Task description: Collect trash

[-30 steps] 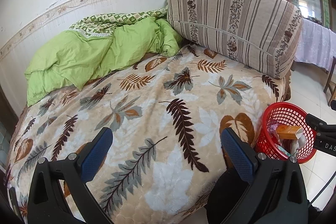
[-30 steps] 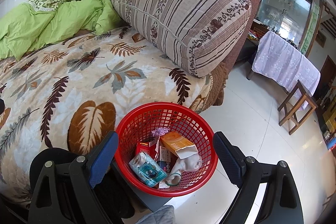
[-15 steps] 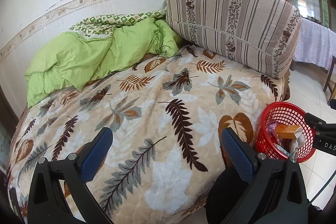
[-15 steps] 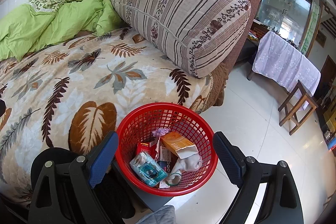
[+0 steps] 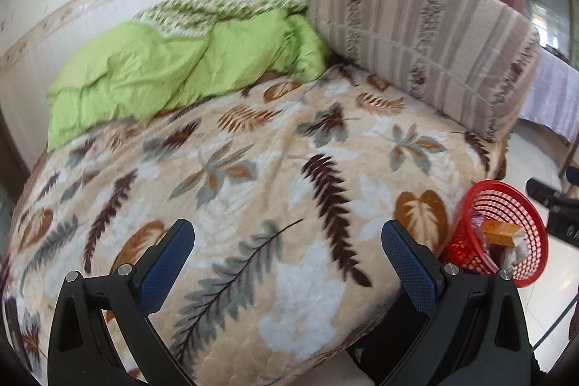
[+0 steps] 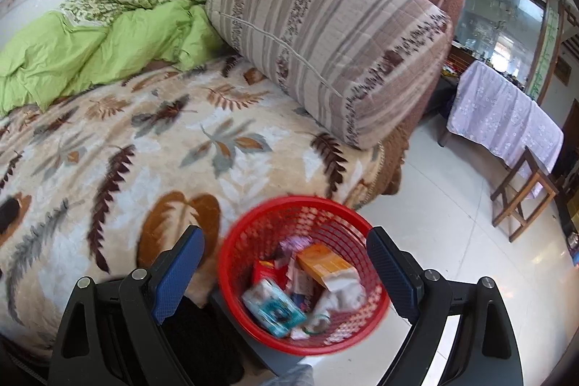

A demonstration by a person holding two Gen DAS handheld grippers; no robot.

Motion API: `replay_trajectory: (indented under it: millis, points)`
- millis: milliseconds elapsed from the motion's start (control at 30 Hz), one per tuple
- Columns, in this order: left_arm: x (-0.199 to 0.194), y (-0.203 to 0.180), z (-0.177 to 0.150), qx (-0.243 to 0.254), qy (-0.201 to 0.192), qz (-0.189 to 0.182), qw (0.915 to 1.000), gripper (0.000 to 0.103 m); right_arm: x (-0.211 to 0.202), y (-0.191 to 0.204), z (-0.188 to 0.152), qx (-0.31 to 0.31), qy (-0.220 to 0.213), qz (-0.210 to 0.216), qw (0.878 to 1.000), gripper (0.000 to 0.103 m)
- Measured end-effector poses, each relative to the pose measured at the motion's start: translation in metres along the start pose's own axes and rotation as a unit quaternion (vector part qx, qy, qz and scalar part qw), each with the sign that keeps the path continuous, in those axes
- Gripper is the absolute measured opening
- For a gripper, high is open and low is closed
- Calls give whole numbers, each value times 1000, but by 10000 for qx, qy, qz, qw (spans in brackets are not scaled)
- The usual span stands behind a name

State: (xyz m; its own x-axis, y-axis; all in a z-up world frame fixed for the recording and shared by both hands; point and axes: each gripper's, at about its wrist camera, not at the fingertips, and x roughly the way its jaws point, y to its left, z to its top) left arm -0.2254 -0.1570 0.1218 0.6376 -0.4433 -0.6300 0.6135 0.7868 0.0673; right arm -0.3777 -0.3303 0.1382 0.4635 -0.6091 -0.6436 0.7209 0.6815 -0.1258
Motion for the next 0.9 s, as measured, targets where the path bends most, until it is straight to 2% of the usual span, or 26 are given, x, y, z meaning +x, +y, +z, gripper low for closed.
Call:
replay_trajectory:
  millis: [100,167,233,300,367,433,500,567,633,667,700,800,833,900]
  points:
    - [18,38,-6,-497,326,293,9978,103,10,36,23,-247,-65,301,9992,93]
    - [31,70,-15,-854,573,553,9932,103,23,65,33,-472,63,559,9973,94]
    - [50,108,-28,-1205,1021,1101,9813,103,43,107,39,-742,373,909,9924,95]
    - [66,141,-40,-1426,1299,1556,9688,103,59,149,37,-937,491,1269,9863,95]
    - [75,168,-51,-1630,1457,1748,9600,103,78,201,30,-1305,722,1474,9778,95]
    - [88,195,-56,-1812,1585,1866,9525,103,97,250,22,-1366,919,1860,9687,95]
    - [106,219,-59,-2014,1741,1870,9456,103,116,291,17,-1465,1101,1953,9635,95]
    - [122,239,-62,-2362,1871,1724,9378,103,127,325,17,-1382,928,2167,9620,95]
    - [129,250,-59,-2470,1717,1873,9351,103,140,358,16,-1596,689,2132,9614,95]
    - [129,253,-61,-2450,1677,1980,9342,103,148,370,13,-1766,793,2076,9589,97]
    - [134,255,-61,-2441,1680,2034,9332,103,151,373,13,-1788,818,2017,9595,102]
    - [137,256,-63,-2399,1430,2085,9373,103,151,362,11,-1386,942,2198,9610,102]
    - [137,257,-65,-2383,1350,2109,9384,103,151,358,6,-1228,748,2233,9641,102]
    - [138,259,-66,-2433,1270,2117,9380,103,150,361,6,-1308,786,2188,9638,102]
